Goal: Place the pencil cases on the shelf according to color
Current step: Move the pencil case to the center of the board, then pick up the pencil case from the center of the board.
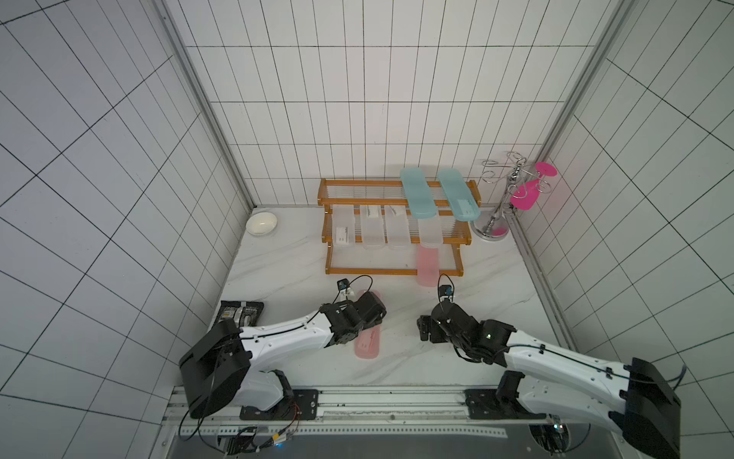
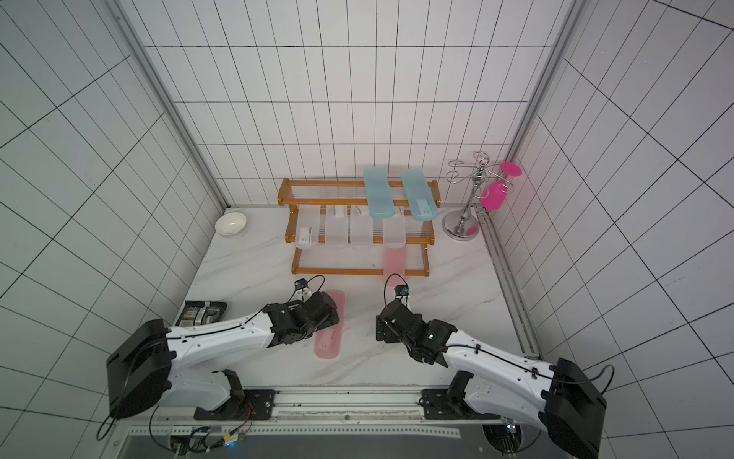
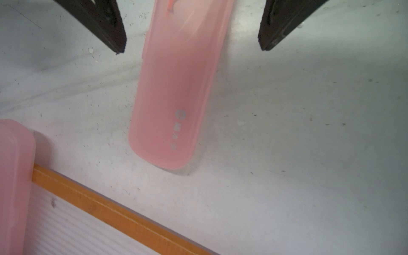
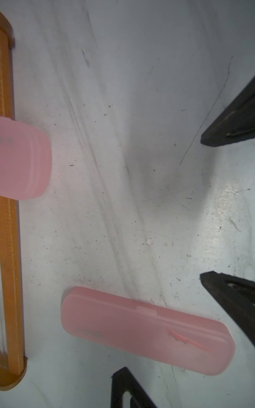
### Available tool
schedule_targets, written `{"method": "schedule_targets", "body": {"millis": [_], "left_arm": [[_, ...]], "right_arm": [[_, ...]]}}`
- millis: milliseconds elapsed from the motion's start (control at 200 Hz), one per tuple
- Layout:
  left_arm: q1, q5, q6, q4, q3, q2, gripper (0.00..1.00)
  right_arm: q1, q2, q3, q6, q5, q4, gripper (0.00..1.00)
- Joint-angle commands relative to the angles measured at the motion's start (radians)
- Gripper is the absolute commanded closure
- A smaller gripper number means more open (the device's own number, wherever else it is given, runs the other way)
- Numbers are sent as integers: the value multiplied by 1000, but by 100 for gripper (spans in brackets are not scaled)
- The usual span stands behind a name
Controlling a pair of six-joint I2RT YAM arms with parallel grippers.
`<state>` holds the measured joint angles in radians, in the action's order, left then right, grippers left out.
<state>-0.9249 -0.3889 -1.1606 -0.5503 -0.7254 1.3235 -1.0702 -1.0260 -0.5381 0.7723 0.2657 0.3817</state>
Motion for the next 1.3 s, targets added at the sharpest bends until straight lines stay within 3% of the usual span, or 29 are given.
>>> {"method": "schedule_targets", "body": {"millis": [0, 290, 525, 740, 975, 1140, 1294], "left_arm": [[80, -42, 37, -80, 53, -106, 2], [313, -47, 199, -167, 131, -366, 2], [490, 19, 276, -193, 128, -433, 2], [523, 58, 286, -209, 114, -479, 2], [523, 70, 285, -213, 117, -496, 2], [523, 73, 284, -218, 115, -501, 2], [523, 79, 283, -214, 116, -502, 2]], "right_arm": [[-51, -46, -82, 79, 7, 23, 7], [-240, -359, -326, 317, 72, 80, 2], [-342, -643, -548, 358, 58, 131, 0], [-371, -835, -743, 354, 69, 265, 1], [-361, -885, -743, 374, 55, 301, 1], [-340, -802, -638, 387, 65, 295, 1], [-338, -712, -549, 318, 63, 230, 0]]}}
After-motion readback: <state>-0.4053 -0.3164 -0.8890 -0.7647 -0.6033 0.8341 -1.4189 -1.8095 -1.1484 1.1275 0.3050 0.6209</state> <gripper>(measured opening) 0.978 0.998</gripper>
